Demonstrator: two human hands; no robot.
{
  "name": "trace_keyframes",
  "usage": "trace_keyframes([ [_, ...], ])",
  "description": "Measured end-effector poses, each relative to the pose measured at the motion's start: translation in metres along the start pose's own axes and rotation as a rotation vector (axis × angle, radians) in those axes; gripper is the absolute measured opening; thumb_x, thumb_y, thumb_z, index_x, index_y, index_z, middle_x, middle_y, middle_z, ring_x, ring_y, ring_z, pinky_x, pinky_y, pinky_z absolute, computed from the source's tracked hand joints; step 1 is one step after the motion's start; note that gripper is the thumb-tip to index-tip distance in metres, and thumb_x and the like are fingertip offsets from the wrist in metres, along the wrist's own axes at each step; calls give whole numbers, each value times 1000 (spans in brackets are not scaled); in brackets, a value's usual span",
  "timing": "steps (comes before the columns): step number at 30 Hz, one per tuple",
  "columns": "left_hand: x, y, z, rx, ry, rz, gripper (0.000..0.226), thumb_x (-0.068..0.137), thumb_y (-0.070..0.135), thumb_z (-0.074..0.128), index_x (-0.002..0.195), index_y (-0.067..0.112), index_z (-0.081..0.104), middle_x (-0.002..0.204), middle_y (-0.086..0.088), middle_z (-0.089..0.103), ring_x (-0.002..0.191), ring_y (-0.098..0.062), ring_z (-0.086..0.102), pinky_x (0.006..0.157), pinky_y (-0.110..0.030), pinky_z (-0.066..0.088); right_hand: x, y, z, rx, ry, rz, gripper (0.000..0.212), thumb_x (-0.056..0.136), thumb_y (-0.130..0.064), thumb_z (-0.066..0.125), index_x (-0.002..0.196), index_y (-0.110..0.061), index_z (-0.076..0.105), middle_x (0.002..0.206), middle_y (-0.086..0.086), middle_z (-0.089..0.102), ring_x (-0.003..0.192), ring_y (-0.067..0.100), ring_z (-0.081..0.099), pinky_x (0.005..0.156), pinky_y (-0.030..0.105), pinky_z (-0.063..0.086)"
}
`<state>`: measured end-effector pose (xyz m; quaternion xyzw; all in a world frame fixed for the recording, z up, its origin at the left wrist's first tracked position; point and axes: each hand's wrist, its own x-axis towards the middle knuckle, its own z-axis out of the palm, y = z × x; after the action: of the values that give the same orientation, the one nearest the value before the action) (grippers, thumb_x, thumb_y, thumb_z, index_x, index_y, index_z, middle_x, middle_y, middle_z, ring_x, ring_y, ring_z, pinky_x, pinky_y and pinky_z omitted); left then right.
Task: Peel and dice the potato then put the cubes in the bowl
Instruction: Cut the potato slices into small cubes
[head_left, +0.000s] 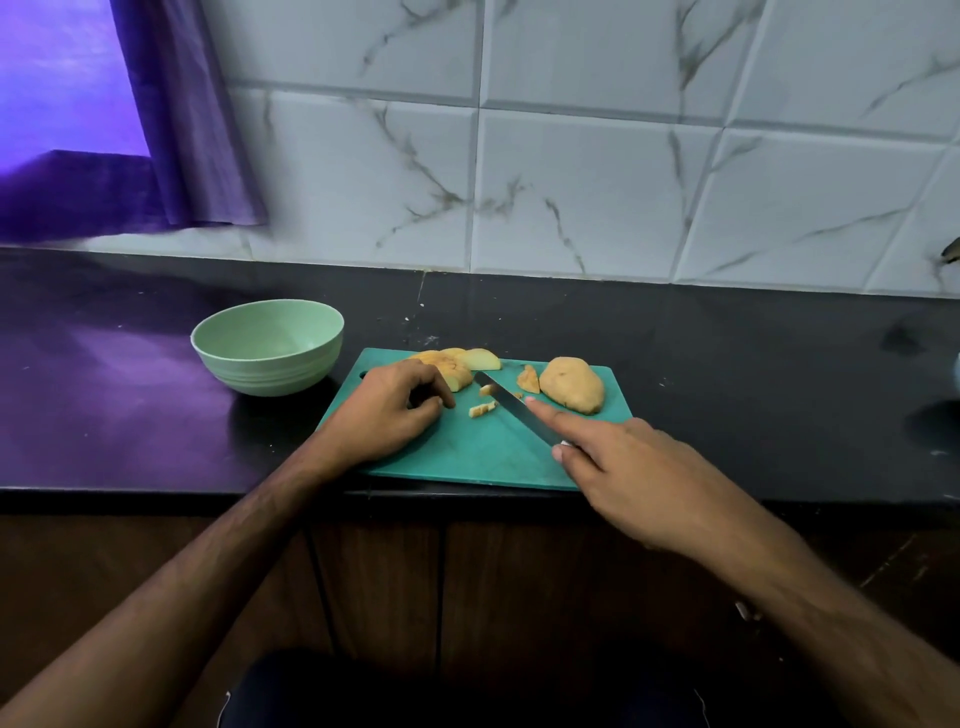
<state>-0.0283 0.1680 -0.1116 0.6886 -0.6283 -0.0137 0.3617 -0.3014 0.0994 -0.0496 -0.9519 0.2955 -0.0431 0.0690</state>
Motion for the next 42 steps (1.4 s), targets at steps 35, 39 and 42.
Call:
trace_keyframes([
  [35, 98, 25, 15, 546, -337, 258, 33, 99, 24, 56, 127, 40, 60, 131, 15, 56, 127, -11, 46, 93, -40, 28, -12, 18, 14, 66, -38, -124, 50, 109, -48, 30, 152, -64, 10, 67, -6, 50, 64, 9, 53, 69, 28, 50],
  [39, 124, 32, 25, 680, -449, 381, 33, 101, 31, 55, 133, 41, 56, 135, 13, 55, 127, -11, 47, 92, -41, 32, -10, 21, 24, 74, -39, -151, 50, 109, -47, 31, 153, -61, 12, 70, -8, 51, 64, 9, 52, 57, 23, 39],
  [42, 131, 29, 26, 718, -451, 446, 30, 101, 41, 56, 131, 40, 57, 131, 13, 57, 125, -10, 49, 96, -45, 36, -8, 24, 24, 72, -42, -167, 50, 109, -46, 31, 154, -59, 12, 68, -10, 48, 62, 8, 49, 54, 22, 34],
])
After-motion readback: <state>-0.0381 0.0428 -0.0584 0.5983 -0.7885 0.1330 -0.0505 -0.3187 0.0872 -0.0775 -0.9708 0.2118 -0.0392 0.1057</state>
